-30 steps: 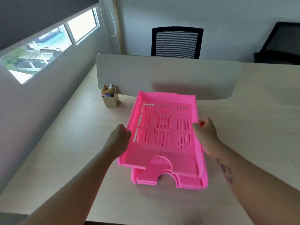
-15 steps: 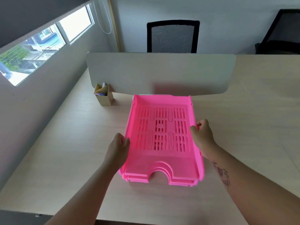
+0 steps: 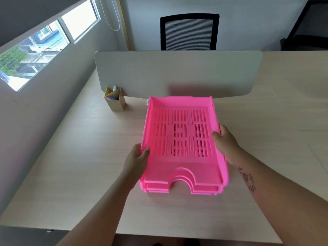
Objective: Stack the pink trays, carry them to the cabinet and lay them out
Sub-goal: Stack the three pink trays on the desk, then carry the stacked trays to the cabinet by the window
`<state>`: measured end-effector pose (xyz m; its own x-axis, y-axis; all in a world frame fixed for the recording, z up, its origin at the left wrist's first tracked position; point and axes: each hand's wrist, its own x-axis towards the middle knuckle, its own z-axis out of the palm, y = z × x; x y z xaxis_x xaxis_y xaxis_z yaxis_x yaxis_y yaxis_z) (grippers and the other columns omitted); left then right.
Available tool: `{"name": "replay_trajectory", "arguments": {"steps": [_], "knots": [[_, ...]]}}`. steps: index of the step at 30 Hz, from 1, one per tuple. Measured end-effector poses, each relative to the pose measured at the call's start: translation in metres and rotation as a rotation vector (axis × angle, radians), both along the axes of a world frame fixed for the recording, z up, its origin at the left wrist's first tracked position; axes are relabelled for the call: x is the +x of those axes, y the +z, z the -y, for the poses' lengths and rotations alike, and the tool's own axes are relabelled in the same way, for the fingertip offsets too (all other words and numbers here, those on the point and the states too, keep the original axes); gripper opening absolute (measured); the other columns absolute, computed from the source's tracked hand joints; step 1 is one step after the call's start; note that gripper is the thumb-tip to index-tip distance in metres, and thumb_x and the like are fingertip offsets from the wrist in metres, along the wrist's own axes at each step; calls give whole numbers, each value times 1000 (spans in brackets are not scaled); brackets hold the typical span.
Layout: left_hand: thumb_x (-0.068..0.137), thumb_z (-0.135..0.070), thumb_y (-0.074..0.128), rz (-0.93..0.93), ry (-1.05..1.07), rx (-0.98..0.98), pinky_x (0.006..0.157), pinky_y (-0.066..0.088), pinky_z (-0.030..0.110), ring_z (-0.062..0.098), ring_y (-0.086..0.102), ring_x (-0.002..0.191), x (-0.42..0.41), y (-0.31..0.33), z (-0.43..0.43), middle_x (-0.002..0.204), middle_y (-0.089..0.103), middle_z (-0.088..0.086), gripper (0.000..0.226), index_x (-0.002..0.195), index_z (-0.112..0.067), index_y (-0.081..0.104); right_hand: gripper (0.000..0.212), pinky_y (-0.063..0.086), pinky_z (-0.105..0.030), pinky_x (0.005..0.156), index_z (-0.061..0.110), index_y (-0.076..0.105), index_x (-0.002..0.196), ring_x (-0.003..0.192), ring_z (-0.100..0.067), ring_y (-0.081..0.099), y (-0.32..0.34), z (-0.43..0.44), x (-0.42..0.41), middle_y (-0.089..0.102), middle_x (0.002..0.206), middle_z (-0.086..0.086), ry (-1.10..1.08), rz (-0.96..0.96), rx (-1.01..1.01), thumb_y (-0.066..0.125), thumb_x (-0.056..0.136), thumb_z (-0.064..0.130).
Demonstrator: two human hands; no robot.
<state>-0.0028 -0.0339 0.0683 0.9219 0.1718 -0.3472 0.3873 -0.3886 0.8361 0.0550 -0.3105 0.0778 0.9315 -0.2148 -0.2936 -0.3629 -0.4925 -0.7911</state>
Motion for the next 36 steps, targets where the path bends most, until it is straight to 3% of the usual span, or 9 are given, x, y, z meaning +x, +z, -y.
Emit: {"name": "replay_trajectory", "arguments": {"steps": [5, 8, 12, 17, 20, 23, 27, 32, 36], "knots": [[96, -17, 52, 42, -7, -188, 65, 59, 28, 20, 70, 93, -27, -10, -9, 108, 70, 6, 30, 126, -17, 54, 36, 53, -33, 65, 12, 51, 132, 80, -19, 62, 1, -3, -28, 65, 104, -7, -22, -32, 45, 43, 97, 14], [89, -28, 56, 64, 0, -228, 76, 61, 40, 26, 71, 97, -43, -27, -10, 108, 72, 7, 37, 125, -21, 57, 35, 49, -28, 57, 13, 53, 130, 74, -14, 61, 0, -8, -53, 66, 99, -6, -73, -33, 55, 45, 97, 14], [81, -42, 54, 92, 12, -275, 64, 58, 23, 19, 71, 95, -55, -47, -10, 107, 73, 5, 48, 125, -24, 57, 32, 50, -27, 56, 15, 57, 126, 70, -17, 59, -6, -13, -78, 64, 88, -4, -163, 1, 105, 44, 97, 14], [85, -49, 49, 126, 60, -360, 63, 56, 13, 4, 72, 87, -50, -50, -11, 111, 71, 8, 58, 133, -18, 53, 19, 60, -53, 66, 29, 56, 104, 78, -35, 67, -6, -24, -88, 65, 92, -19, -217, 29, 199, 47, 96, 15], [90, -47, 49, 114, 86, -399, 60, 54, 9, 10, 72, 91, -46, -50, -7, 117, 70, 11, 59, 139, -14, 50, 12, 59, -53, 75, 24, 58, 107, 99, -46, 67, -17, -23, -102, 66, 108, -29, -252, -9, 291, 51, 99, 29], [93, -47, 47, 75, 5, -455, 60, 54, 9, 9, 73, 91, -49, -81, -4, 116, 70, 11, 57, 140, -14, 48, 47, 55, -42, 79, 11, 59, 126, 104, -39, 67, -59, -27, -117, 69, 109, -22, -349, -105, 330, 52, 96, 46], [86, -51, 45, 40, -49, -490, 63, 55, 10, 4, 73, 85, -51, -82, -1, 116, 70, 14, 66, 140, -12, 46, 51, 53, -36, 77, 15, 52, 136, 109, -33, 65, -65, -21, -118, 68, 115, -14, -380, -94, 385, 49, 96, 46], [81, -58, 46, 42, -19, -523, 63, 54, 8, -3, 72, 82, -59, -81, 0, 110, 71, 3, 66, 135, -21, 46, 85, 47, -50, 102, 22, 52, 138, 118, -29, 61, -68, -25, -129, 68, 122, -9, -349, -138, 446, 52, 69, 71], [82, -53, 43, 63, 50, -556, 62, 53, 7, -6, 70, 79, -56, -88, 3, 108, 69, 2, 57, 130, -24, 47, 77, 45, -40, 94, 22, 54, 135, 115, -26, 60, -70, -26, -126, 68, 120, -7, -350, -115, 501, 52, 71, 64]]}}
